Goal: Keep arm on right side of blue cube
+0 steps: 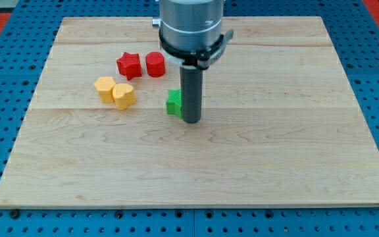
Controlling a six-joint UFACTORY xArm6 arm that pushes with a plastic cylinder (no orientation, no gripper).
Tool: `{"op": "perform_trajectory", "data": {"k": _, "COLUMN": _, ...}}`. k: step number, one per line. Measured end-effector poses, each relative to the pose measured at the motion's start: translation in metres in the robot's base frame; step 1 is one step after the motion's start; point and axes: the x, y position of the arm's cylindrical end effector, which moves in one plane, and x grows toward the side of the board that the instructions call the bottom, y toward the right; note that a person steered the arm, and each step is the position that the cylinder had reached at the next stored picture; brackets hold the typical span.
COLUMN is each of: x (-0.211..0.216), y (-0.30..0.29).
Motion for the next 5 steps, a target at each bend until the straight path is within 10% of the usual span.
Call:
{"op": "perform_trajectory", "data": {"k": 3, "x": -0.064, "y": -0.022}}
{"op": "perform_trajectory", "data": {"k": 5, "x": -0.014, "y": 0.020}}
